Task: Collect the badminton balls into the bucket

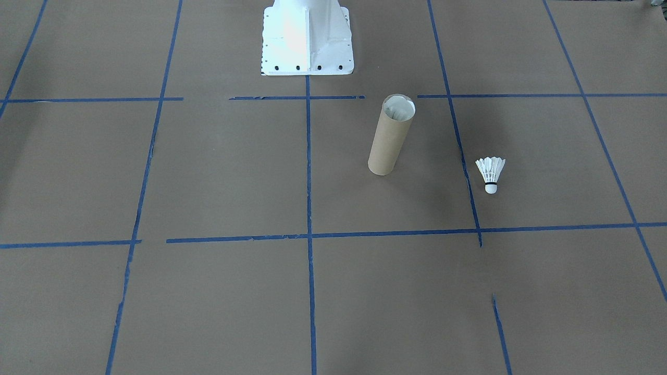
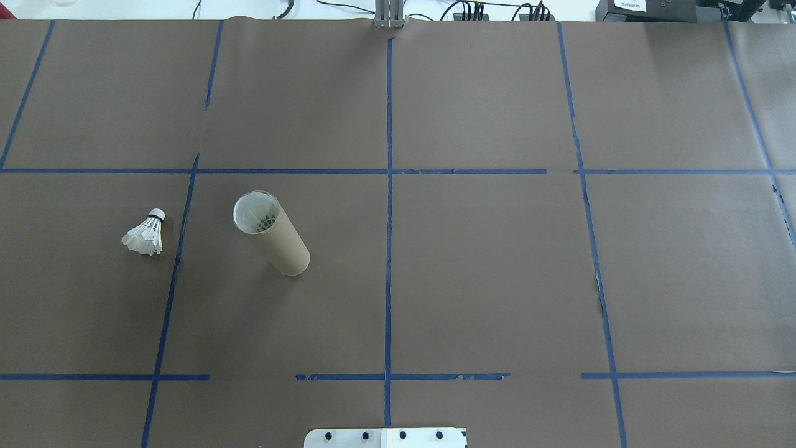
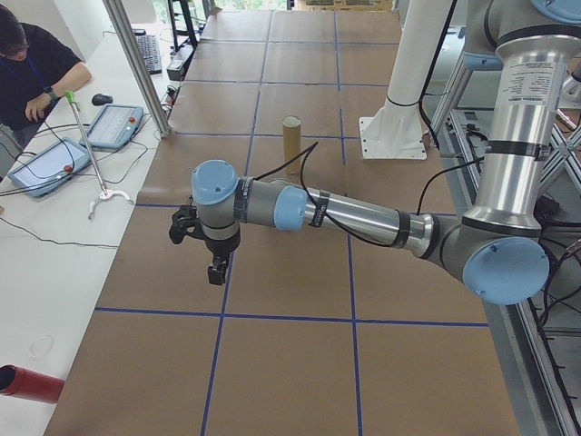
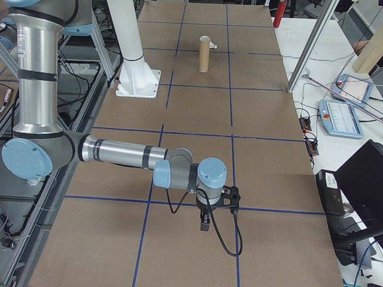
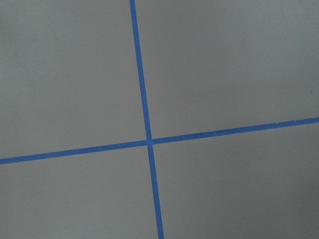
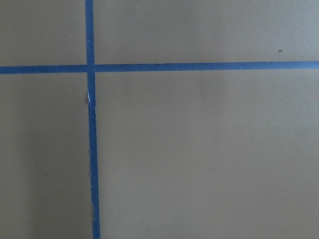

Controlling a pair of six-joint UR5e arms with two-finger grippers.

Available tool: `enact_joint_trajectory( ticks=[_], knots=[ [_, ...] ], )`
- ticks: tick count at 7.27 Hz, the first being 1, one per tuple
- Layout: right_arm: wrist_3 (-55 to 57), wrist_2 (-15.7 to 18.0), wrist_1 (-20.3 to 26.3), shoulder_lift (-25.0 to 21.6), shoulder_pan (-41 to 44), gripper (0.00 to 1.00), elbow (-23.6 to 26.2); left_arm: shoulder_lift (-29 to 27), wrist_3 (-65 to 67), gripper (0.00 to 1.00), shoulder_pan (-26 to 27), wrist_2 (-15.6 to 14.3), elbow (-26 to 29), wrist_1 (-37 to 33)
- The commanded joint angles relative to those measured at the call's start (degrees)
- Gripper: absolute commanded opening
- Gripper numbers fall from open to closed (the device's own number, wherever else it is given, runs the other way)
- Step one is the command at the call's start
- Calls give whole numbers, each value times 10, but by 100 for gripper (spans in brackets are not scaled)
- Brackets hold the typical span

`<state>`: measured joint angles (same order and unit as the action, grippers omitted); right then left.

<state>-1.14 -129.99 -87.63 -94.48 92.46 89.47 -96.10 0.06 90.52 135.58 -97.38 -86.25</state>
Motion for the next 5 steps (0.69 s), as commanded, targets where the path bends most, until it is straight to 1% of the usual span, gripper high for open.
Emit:
enact_joint_trajectory(
  ticks=[1, 2, 3, 4, 5],
  knots=[
    [0, 0, 0, 0, 0, 100, 0, -3, 94, 100, -3, 0, 3, -55],
    [0, 0, 0, 0, 0, 100, -1, 21, 147, 100, -15, 0, 5, -120],
    [0, 0, 0, 0, 0, 100, 0, 62, 198, 100, -24, 1, 5, -202],
    [0, 0, 0, 0, 0, 100, -1, 98, 268, 100, -45, 0, 6, -288],
    [0, 0, 0, 0, 0, 100, 0, 114, 358, 100, -77, -1, 6, -351]
  ],
)
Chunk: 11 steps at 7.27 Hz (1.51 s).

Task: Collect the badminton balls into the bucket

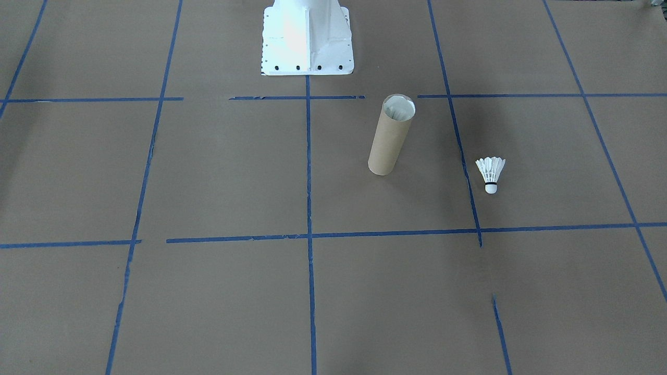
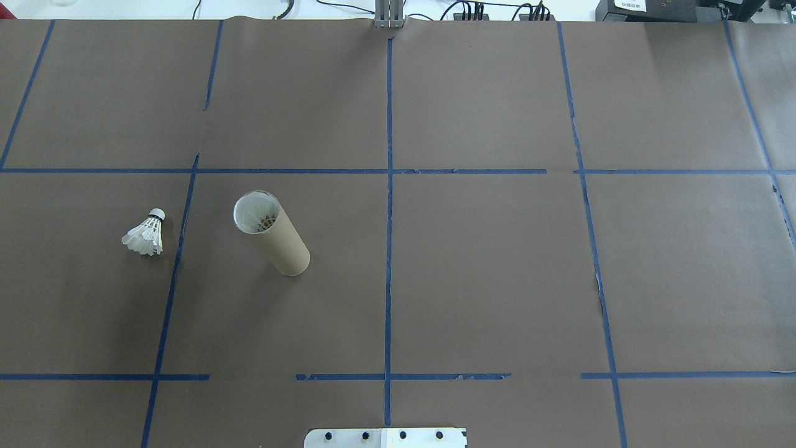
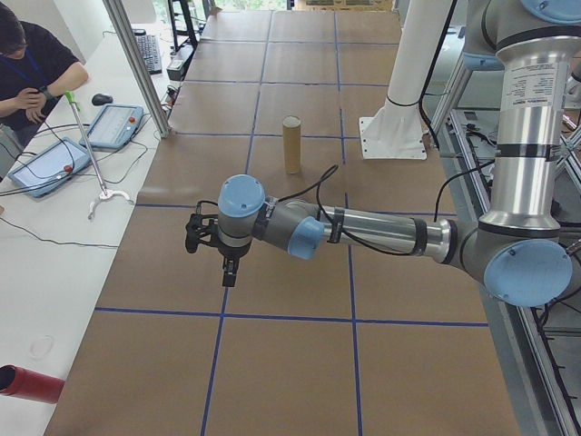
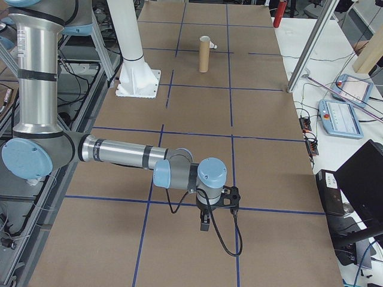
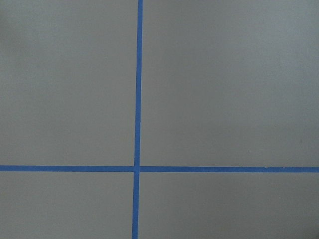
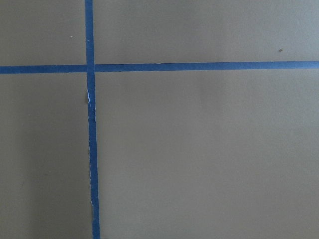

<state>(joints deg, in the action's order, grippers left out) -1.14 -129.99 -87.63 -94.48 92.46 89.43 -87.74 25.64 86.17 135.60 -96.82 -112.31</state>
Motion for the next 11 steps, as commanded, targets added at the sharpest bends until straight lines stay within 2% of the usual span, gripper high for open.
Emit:
enact_joint_trajectory(
  ticks=[1, 2, 3, 5, 6, 8, 9, 10, 11],
  knots=[
    [0, 0, 0, 0, 0, 100, 0, 66, 184, 100, -59, -4, 1, -187],
    [0, -1, 0, 0, 0, 100, 0, 97, 283, 100, -71, -3, 2, -291],
    [0, 0, 0, 0, 0, 100, 0, 110, 397, 100, -118, -8, 3, -377],
    [0, 0, 0, 0, 0, 100, 0, 117, 574, 100, -215, -82, 2, -483],
    [0, 0, 0, 0, 0, 100, 0, 117, 673, 100, -281, -141, 0, -528],
    [0, -1, 0, 0, 0, 100, 0, 155, 827, 100, -401, -258, -61, -542],
    [0, 0, 0, 0, 0, 100, 0, 171, 877, 100, -428, -283, -82, -541],
    [0, 0, 0, 0, 0, 100, 0, 171, 942, 100, -478, -349, -84, -535],
    [0, 0, 0, 0, 0, 100, 0, 157, 974, 100, -489, -375, -87, -508]
  ],
)
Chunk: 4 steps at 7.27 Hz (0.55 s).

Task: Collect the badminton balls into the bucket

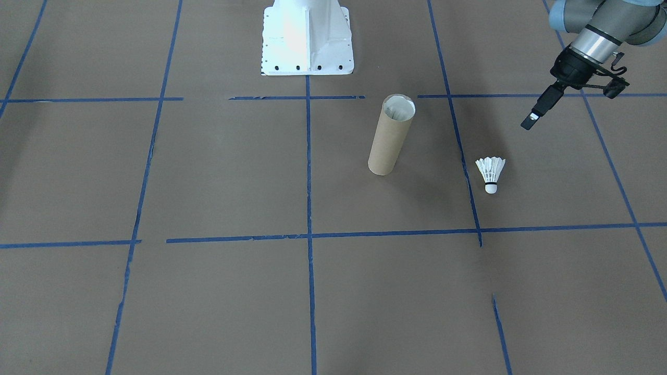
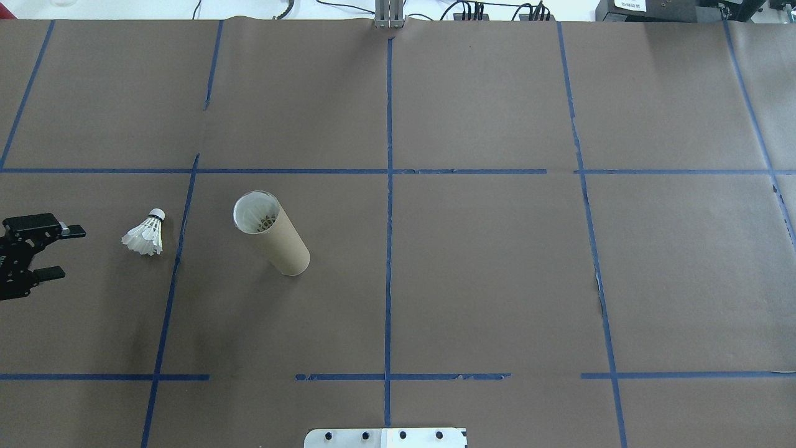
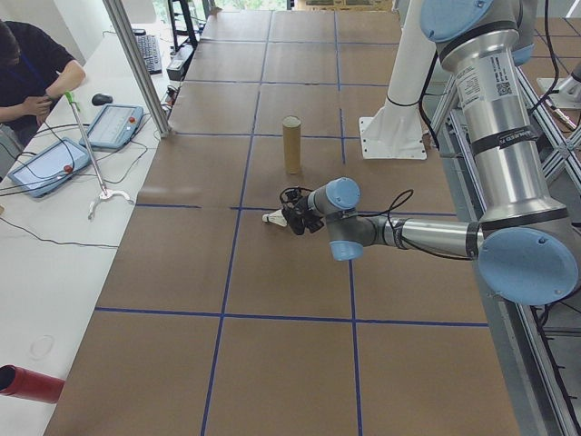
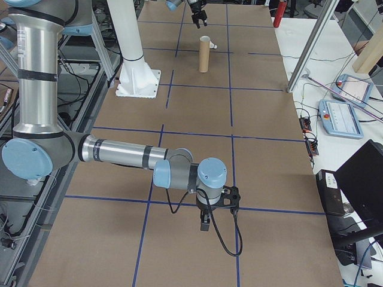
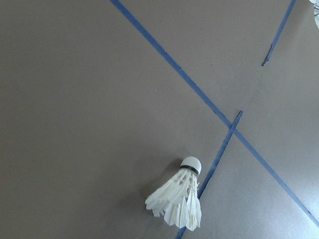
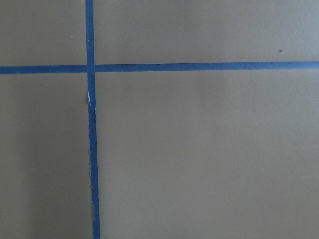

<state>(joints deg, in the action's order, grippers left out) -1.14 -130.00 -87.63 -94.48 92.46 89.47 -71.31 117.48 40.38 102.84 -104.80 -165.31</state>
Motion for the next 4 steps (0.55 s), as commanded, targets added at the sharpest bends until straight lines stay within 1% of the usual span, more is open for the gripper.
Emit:
enact_joint_trajectory(
  ticks=[1, 2, 3, 4],
  knots=[
    [0, 0, 0, 0, 0, 100, 0, -36, 104, 100, -31, -50, -9, 68],
    [0, 0, 0, 0, 0, 100, 0, -70, 120, 100, -29, -66, -9, 109],
    [0, 0, 0, 0, 0, 100, 0, -107, 149, 100, -30, -69, -6, 169],
    [0, 0, 0, 0, 0, 100, 0, -120, 164, 100, -30, -70, 1, 186]
  ],
)
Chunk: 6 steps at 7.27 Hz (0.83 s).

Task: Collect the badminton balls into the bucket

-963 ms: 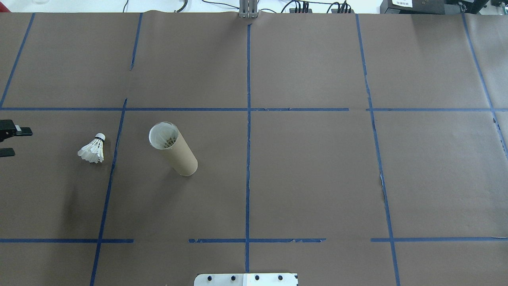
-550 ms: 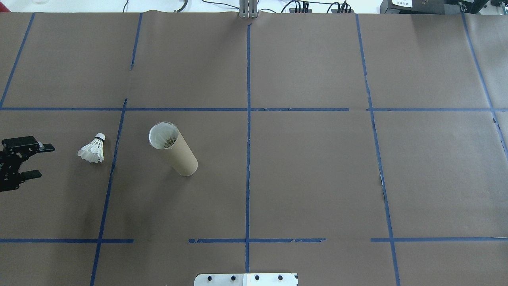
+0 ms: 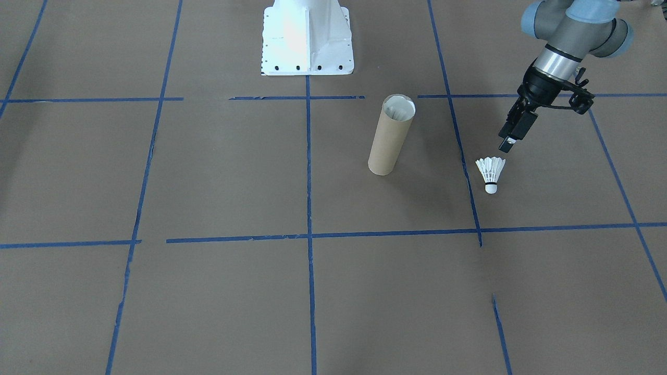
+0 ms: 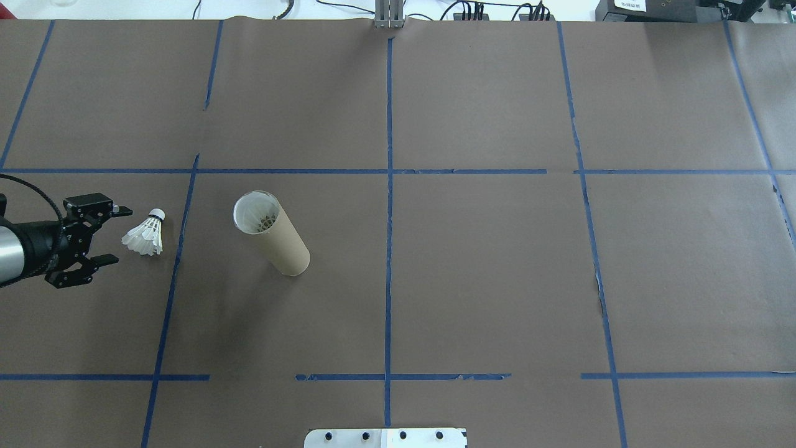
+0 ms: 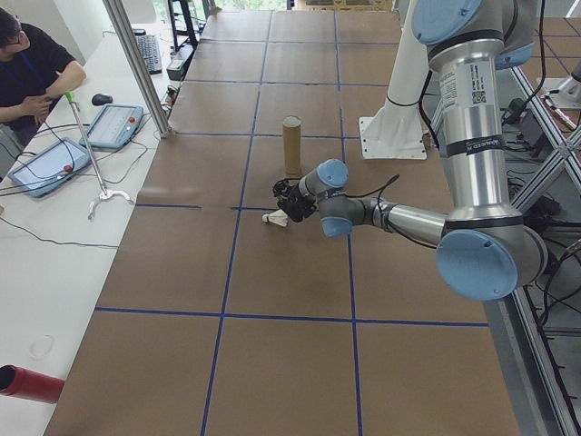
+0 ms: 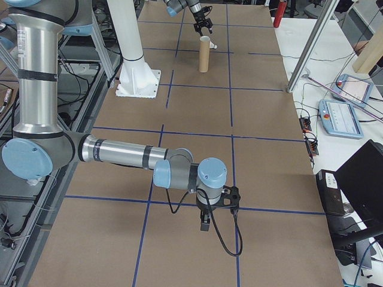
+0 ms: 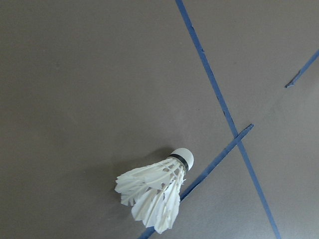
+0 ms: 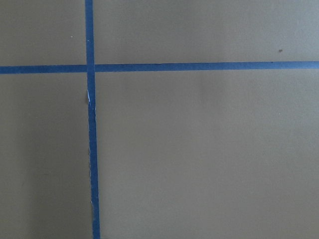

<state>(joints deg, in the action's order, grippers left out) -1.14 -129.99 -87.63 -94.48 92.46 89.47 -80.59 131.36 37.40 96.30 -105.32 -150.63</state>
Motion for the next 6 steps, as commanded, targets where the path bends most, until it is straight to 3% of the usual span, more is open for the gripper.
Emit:
enact_joint_trajectory(
  ticks=[1, 4, 6],
  knots=[
    [0, 0, 0, 0, 0, 100, 0, -26, 27, 100, 0, -17, 12, 39],
    [0, 0, 0, 0, 0, 100, 0, -33, 50, 100, -2, -31, 38, 39],
    [0, 0, 0, 0, 0, 100, 0, -61, 66, 93, -2, -31, 64, 39]
  ],
)
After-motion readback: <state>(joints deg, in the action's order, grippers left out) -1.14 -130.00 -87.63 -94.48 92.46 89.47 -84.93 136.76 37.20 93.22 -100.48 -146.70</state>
